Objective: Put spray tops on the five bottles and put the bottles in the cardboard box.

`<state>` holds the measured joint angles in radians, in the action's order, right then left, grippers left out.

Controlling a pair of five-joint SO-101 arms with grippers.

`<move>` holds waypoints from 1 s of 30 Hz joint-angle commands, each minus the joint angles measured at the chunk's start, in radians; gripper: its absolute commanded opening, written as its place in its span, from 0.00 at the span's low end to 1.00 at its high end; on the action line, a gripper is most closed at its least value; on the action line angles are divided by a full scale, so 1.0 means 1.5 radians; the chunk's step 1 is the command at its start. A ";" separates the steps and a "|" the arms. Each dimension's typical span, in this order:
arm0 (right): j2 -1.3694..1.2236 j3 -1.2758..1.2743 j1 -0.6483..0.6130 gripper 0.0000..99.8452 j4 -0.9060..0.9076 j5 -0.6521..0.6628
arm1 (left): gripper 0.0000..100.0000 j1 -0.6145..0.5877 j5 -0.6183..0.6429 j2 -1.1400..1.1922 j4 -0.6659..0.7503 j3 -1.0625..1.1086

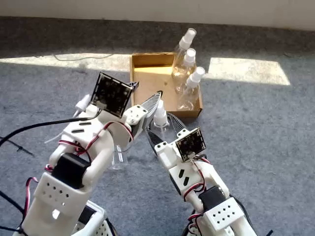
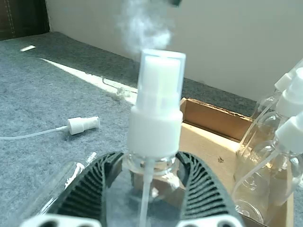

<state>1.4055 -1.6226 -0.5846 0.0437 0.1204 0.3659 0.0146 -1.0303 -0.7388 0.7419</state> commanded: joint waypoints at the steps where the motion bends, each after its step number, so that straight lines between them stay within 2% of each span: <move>1: 0.009 0.006 0.007 0.00 -0.011 -0.006 | 0.19 0.028 -0.009 0.033 0.000 0.026; 5: 0.009 0.006 0.010 0.00 -0.011 -0.006 | 0.19 0.055 -0.071 0.028 0.001 0.090; 9: 0.009 0.006 0.010 0.00 -0.011 -0.006 | 0.19 0.060 -0.073 -0.003 -0.001 0.103; 15: 0.007 0.012 0.034 0.00 -0.008 -0.005 | 0.19 0.031 -0.075 -0.087 -0.012 0.004; 19: -0.009 0.127 0.093 0.00 0.068 -0.005 | 0.19 -0.060 -0.076 -0.156 -0.139 -0.087; 22: -0.062 0.263 0.115 0.00 0.138 -0.005 | 0.19 -0.107 -0.076 -0.202 -0.241 -0.078; 26: -0.181 0.428 0.114 0.00 0.171 -0.009 | 0.21 -0.075 -0.079 -0.244 -0.259 0.050; 30: -0.290 0.546 0.113 0.00 0.189 -0.009 | 0.31 0.025 -0.114 -0.256 -0.191 0.200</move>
<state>1.0664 -0.9705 -0.4250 0.3153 0.1158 0.2693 -0.1174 -1.3986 -1.1147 0.8615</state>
